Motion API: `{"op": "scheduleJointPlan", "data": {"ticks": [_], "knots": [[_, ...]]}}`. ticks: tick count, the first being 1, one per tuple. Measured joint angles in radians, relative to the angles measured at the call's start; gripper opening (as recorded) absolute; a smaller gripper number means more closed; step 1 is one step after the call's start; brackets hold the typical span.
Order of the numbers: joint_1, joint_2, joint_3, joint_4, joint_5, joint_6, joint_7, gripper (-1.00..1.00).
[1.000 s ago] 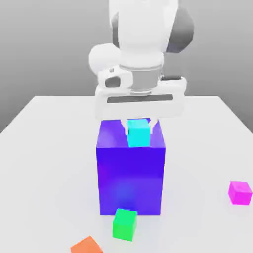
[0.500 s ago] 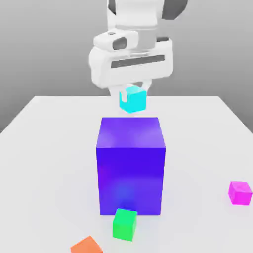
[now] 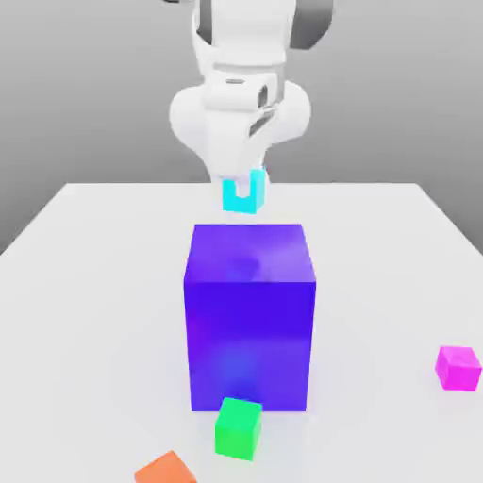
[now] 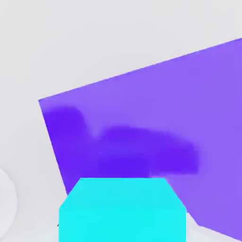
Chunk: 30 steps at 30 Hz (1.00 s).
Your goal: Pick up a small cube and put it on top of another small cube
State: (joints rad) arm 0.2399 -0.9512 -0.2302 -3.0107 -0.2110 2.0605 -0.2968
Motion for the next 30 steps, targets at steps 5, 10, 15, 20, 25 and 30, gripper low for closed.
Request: {"op": "scheduleJointPlan", "data": {"ticks": [5, 10, 15, 20, 25, 30], "knots": [[-0.003, 0.011, -0.004, -0.019, -0.005, 0.030, -0.001, 1.00], [0.002, -0.013, 0.007, 0.021, 0.004, -0.032, -0.002, 1.00], [0.052, -0.002, 0.031, 0.123, 0.014, -0.121, -0.044, 1.00], [0.150, 0.165, 0.041, 0.179, -0.018, -0.012, -0.161, 1.00], [0.250, 0.343, 0.046, 0.234, -0.044, 0.107, -0.293, 1.00], [0.346, 0.525, 0.052, 0.288, -0.049, 0.232, -0.443, 1.00]]}}
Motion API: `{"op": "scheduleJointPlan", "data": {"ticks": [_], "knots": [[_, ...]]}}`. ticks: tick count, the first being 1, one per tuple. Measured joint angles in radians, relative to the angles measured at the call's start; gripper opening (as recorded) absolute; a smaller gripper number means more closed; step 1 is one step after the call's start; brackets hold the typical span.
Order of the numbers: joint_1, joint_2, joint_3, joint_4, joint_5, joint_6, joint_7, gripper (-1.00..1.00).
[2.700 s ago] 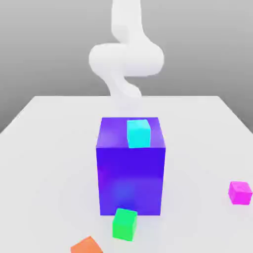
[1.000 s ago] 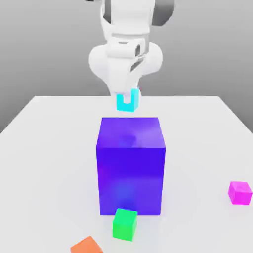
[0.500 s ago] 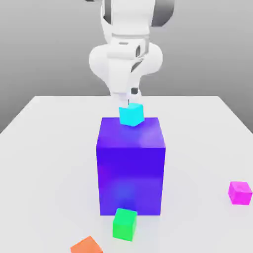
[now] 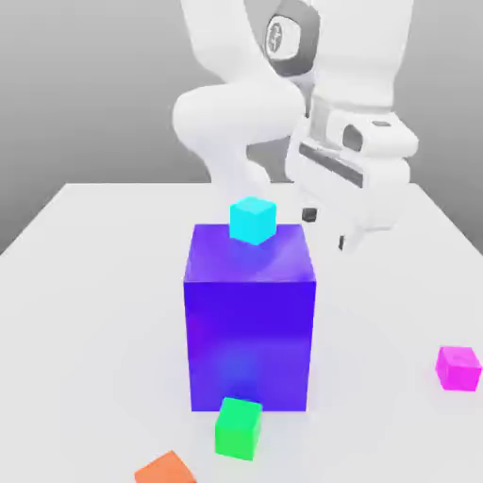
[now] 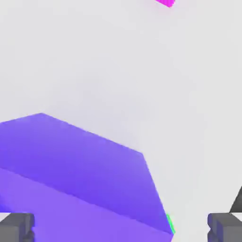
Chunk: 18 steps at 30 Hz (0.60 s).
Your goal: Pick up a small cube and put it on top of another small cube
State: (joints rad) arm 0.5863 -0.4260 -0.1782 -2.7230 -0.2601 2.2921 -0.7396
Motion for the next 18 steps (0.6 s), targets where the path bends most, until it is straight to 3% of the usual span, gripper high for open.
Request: {"op": "scheduleJointPlan", "data": {"ticks": [8, 18], "knots": [[0.133, 0.295, 0.036, 0.083, 0.058, 0.210, -0.289, 1.00], [0.202, 0.652, 0.188, 0.183, 0.238, 0.474, -0.701, 1.00]]}}
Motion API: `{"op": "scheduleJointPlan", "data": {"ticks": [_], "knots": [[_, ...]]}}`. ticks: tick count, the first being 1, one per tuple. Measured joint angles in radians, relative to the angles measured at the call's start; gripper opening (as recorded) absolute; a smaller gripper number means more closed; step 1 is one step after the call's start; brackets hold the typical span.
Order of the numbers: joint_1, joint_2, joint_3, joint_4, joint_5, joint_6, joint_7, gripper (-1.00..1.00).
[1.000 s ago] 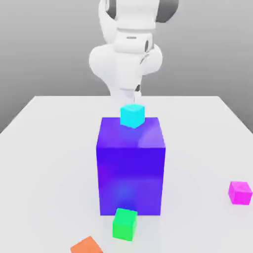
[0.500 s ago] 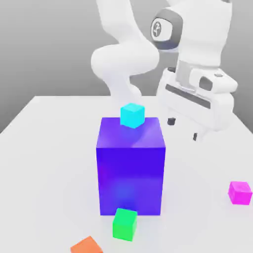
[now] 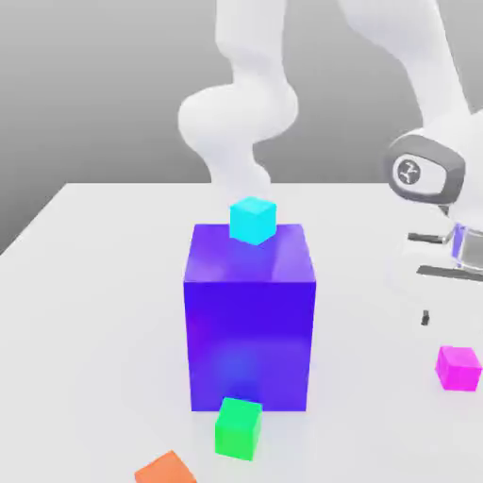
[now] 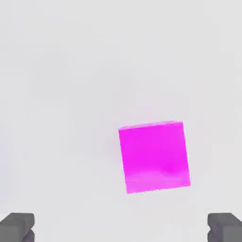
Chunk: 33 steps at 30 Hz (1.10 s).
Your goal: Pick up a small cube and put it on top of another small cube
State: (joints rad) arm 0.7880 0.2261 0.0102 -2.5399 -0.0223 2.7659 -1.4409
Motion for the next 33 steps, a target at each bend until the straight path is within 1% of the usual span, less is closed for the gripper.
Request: {"op": "scheduleJointPlan", "data": {"ticks": [4, 5, 12, 17, 18, 22, 28, 33], "knots": [[0.000, 0.145, 0.007, 0.031, 0.000, 0.115, -0.012, 1.00], [0.002, 0.173, 0.005, 0.036, -0.002, 0.137, -0.011, -1.00], [0.002, 0.175, 0.005, 0.037, 0.000, 0.137, -0.013, -1.00], [0.000, 0.019, 0.010, 0.007, 0.010, 0.010, -0.018, -1.00], [0.001, 0.008, 0.002, 0.020, 0.003, -0.026, 0.004, -1.00], [-0.053, -0.018, -0.083, 0.076, -0.034, -0.173, 0.012, -1.00], [-0.170, -0.054, -0.209, 0.152, -0.068, -0.378, -0.044, -1.00], [-0.248, -0.100, -0.256, 0.095, -0.053, -0.350, -0.229, -1.00]]}}
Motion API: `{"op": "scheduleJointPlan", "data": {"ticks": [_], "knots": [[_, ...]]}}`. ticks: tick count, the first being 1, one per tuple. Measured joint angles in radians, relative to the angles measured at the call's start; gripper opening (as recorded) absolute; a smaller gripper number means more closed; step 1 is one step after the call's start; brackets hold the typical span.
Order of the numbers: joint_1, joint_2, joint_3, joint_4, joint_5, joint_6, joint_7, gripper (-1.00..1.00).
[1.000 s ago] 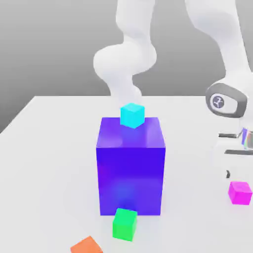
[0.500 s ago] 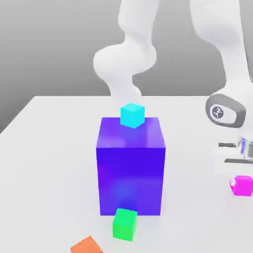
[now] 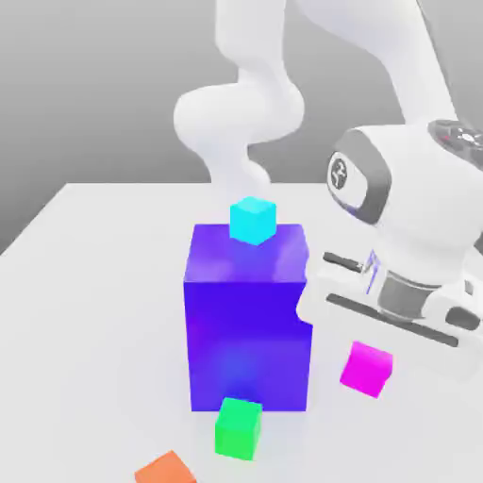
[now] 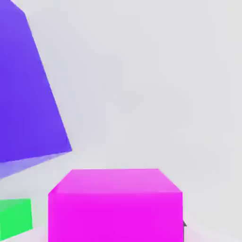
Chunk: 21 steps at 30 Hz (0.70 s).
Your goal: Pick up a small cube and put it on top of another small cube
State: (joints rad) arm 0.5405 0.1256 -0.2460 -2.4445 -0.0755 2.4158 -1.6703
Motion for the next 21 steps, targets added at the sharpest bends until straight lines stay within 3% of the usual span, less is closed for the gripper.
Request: {"op": "scheduleJointPlan", "data": {"ticks": [12, 17, 18, 21], "knots": [[-0.180, -0.104, -0.094, -0.176, 0.080, 0.198, -0.513, -1.00], [-0.225, 0.037, -0.052, -0.172, 0.211, 0.354, -0.644, -1.00], [-0.239, 0.072, -0.032, -0.170, 0.240, 0.385, -0.666, 1.00], [-0.239, 0.072, -0.032, -0.170, 0.240, 0.385, -0.666, 1.00]]}}
